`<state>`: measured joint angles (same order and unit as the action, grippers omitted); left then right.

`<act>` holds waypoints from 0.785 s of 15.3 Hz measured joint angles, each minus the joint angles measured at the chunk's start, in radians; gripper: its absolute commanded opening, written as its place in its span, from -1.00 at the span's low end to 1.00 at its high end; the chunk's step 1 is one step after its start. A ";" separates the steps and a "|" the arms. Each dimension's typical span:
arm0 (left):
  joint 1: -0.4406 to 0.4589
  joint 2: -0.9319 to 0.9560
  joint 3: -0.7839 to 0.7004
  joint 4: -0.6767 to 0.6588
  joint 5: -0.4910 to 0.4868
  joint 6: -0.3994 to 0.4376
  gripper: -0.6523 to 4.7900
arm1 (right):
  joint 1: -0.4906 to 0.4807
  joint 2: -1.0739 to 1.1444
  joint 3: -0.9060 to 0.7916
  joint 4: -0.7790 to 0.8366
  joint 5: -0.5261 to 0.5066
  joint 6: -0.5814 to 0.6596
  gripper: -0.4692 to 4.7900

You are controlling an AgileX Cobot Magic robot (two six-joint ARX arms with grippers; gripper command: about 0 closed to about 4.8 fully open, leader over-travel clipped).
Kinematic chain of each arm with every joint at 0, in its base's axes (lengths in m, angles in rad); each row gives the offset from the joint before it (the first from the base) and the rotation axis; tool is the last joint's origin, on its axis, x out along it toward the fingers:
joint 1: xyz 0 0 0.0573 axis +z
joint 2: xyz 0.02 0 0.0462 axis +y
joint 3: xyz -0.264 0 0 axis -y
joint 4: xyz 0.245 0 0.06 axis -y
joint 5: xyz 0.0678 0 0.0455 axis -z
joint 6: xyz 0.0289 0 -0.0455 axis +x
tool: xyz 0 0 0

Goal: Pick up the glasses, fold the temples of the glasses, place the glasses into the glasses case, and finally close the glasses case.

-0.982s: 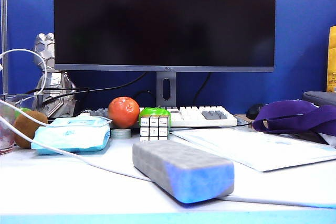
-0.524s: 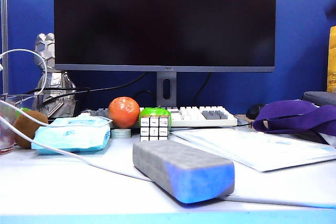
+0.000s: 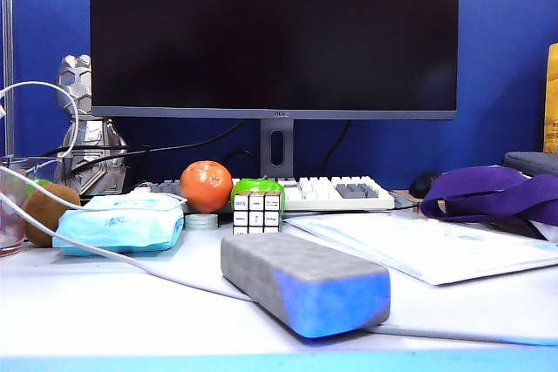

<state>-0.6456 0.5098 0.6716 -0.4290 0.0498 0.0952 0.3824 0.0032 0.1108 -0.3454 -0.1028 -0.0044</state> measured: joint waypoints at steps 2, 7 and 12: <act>0.000 -0.001 -0.179 0.181 0.045 -0.027 -0.78 | 0.000 0.000 0.000 -0.021 -0.002 0.000 -0.84; 0.007 -0.012 -0.465 0.576 0.008 -0.073 -0.78 | 0.000 0.000 0.000 -0.031 -0.003 0.000 -0.84; 0.312 -0.214 -0.595 0.627 0.000 -0.161 -0.78 | 0.000 0.000 0.000 -0.034 -0.003 0.000 -0.84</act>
<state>-0.3340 0.2958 0.0769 0.1982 0.0494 -0.0654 0.3820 0.0032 0.1104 -0.3794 -0.1055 -0.0044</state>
